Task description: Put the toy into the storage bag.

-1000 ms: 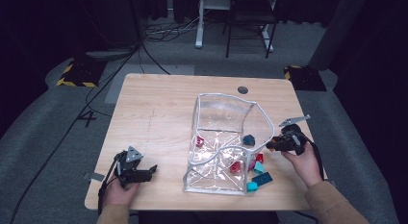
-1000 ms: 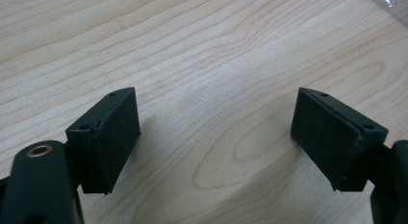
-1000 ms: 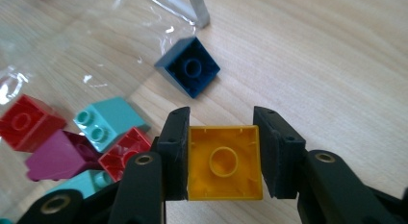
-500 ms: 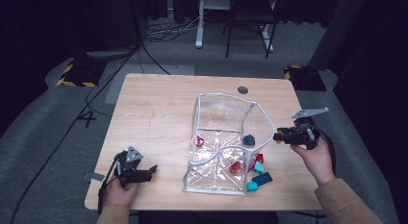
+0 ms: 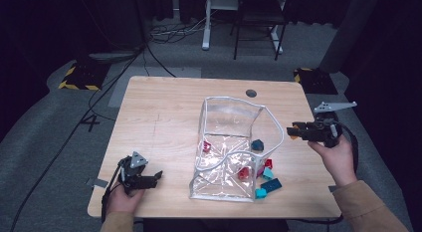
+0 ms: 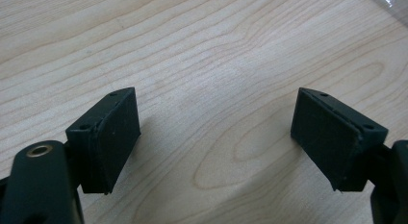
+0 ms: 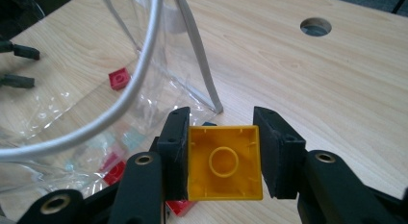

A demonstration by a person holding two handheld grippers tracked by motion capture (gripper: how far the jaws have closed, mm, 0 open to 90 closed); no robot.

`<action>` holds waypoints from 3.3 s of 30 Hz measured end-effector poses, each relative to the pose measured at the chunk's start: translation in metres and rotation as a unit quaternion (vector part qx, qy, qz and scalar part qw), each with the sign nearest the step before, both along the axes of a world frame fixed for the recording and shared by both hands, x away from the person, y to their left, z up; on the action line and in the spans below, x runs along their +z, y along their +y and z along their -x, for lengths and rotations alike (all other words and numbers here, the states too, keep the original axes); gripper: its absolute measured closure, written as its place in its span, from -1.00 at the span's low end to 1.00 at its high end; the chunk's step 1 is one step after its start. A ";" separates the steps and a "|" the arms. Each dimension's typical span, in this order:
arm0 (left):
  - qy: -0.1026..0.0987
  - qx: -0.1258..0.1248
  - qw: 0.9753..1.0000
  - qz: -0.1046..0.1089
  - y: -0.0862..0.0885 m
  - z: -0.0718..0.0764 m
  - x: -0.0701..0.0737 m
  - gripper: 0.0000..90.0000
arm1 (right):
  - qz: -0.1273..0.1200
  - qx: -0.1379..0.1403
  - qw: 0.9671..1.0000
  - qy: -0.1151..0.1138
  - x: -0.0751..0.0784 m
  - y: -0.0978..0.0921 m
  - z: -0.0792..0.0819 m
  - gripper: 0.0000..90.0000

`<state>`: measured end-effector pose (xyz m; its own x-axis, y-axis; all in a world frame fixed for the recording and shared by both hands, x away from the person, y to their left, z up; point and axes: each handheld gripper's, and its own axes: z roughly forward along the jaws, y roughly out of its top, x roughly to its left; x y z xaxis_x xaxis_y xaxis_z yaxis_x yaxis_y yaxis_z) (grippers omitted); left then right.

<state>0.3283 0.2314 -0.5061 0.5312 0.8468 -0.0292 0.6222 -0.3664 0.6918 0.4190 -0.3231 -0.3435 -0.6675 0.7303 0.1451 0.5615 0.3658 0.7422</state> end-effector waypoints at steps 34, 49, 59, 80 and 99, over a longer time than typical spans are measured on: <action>-0.001 0.000 1.000 0.001 0.000 0.000 0.000 -0.61 | -0.057 0.053 0.995 -0.062 0.063 0.031 0.004 0.30; -0.001 0.001 1.000 0.001 0.000 0.000 0.000 -0.61 | -0.043 0.101 0.992 -0.058 0.072 0.093 -0.012 0.30; 0.002 0.000 1.000 -0.001 0.000 -0.001 0.000 -0.62 | -0.033 0.131 0.989 -0.053 0.077 0.133 -0.017 0.30; 0.002 -0.001 1.000 -0.001 0.000 -0.001 0.000 -0.62 | 0.024 0.161 0.986 0.022 0.036 0.191 -0.036 0.30; 0.002 -0.001 1.000 0.000 0.000 -0.001 0.000 -0.62 | 0.100 0.191 0.970 0.112 0.011 0.213 -0.042 0.15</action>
<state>0.3293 0.2316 -0.5060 0.5331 0.8454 -0.0316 0.6237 -0.3675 0.6899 0.4612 -0.1097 -0.3326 -0.8626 0.4651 0.1990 0.4964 0.7026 0.5098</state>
